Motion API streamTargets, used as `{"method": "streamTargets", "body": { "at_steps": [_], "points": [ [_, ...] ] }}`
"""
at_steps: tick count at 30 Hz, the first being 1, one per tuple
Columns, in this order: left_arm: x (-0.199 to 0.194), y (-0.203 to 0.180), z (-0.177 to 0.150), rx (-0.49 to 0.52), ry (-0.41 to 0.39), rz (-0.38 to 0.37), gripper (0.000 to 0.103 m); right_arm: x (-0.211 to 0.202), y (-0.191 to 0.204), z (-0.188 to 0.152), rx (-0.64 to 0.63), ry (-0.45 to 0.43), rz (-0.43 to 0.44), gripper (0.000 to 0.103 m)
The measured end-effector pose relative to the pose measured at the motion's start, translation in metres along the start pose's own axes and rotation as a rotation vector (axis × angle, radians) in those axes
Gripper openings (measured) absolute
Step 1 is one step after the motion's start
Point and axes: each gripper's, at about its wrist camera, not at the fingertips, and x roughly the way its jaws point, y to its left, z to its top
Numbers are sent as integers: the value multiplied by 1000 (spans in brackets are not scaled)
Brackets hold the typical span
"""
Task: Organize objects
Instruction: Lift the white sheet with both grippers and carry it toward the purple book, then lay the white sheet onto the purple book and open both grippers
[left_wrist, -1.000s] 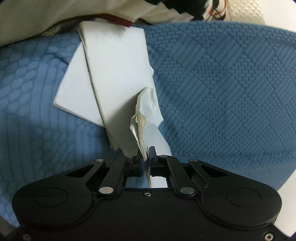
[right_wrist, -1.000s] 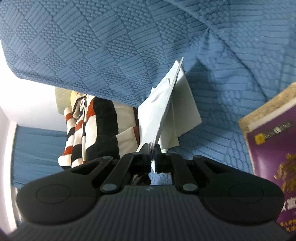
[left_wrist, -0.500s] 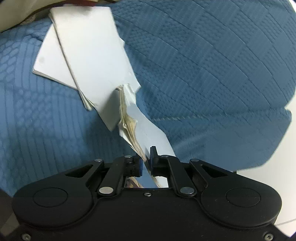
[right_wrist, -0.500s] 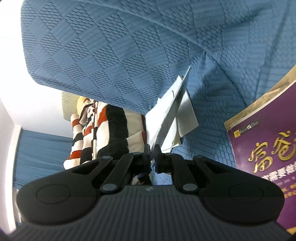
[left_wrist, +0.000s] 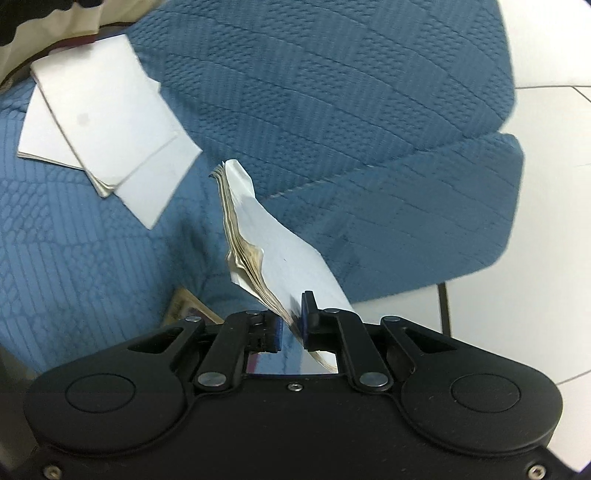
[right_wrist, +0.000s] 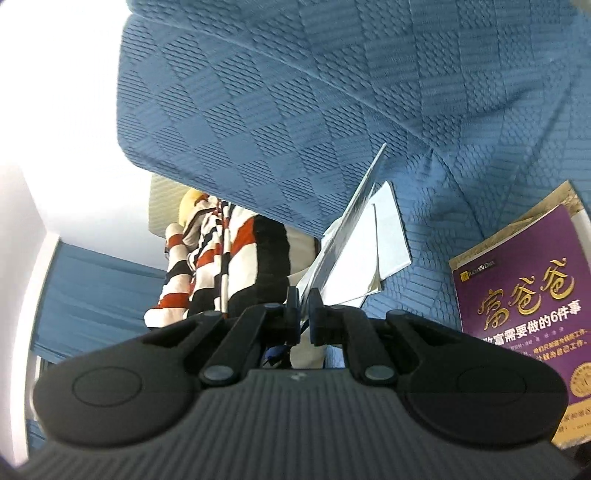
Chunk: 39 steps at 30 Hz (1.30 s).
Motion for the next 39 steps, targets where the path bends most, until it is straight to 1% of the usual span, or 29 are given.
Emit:
{"method": "streamTargets", "body": {
  "at_steps": [5, 10, 12, 17, 22, 25, 28, 30, 33, 36, 39],
  "points": [
    [4, -23, -14, 41, 27, -19, 9, -29, 4, -6, -7, -27, 15, 8],
    [11, -30, -36, 83, 58, -12, 9, -51, -7, -16, 0, -50, 17, 8],
    [9, -25, -48, 89, 74, -6, 9, -57, -16, -20, 15, -54, 14, 8],
    [21, -9, -74, 97, 113, 20, 9, -69, -45, -30, 53, -50, -8, 9],
    [28, 14, -102, 91, 169, 44, 10, -78, -73, -41, 82, -44, -61, 9],
    [34, 24, -117, 90, 194, 57, 10, -84, -90, -49, 102, -45, -70, 9],
    [42, 32, -132, 100, 241, 67, 10, -92, -103, -59, 111, -67, -98, 8],
    [46, 37, -141, 110, 265, 84, 10, -94, -110, -65, 122, -77, -114, 8],
    [52, 44, -152, 109, 280, 114, 10, -95, -122, -72, 130, -75, -134, 8],
    [58, 51, -159, 127, 296, 160, 10, -92, -134, -78, 114, -68, -179, 8],
    [64, 55, -166, 135, 320, 198, 10, -91, -150, -85, 126, -62, -208, 8]
  ]
}}
